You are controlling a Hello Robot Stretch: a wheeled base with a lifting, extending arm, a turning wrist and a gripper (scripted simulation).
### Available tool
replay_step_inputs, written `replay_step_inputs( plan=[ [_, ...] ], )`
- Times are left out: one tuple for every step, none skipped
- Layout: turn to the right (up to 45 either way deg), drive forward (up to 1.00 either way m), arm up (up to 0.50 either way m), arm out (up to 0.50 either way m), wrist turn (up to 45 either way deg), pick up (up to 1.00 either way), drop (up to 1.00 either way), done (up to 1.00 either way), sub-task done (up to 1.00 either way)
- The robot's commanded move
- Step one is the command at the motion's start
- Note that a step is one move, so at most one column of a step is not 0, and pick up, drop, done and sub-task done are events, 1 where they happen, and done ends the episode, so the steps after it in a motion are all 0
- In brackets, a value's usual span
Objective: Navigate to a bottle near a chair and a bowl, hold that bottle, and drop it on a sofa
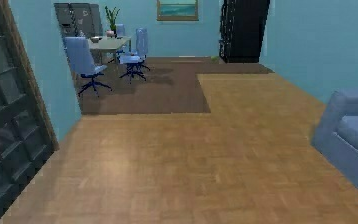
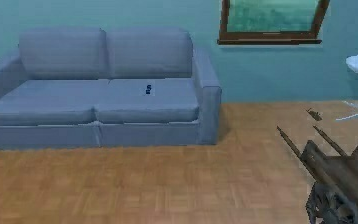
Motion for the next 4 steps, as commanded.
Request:
replay_step_inputs(
  plan=[
    [-21.0, 0.00, 0.00, 0.00, 0.0, 0.00, 0.00, 0.00, 0.00],
    [0.0, 0.25, 0.00, 0.00, 0.0, 0.00, 0.00, 0.00, 0.00],
    [6.0, 0.00, 0.00, 0.00, 0.0, 0.00, 0.00, 0.00, 0.00],
    [0.0, 1.00, 0.00, 0.00, 0.0, 0.00, 0.00, 0.00, 0.00]
  ],
)
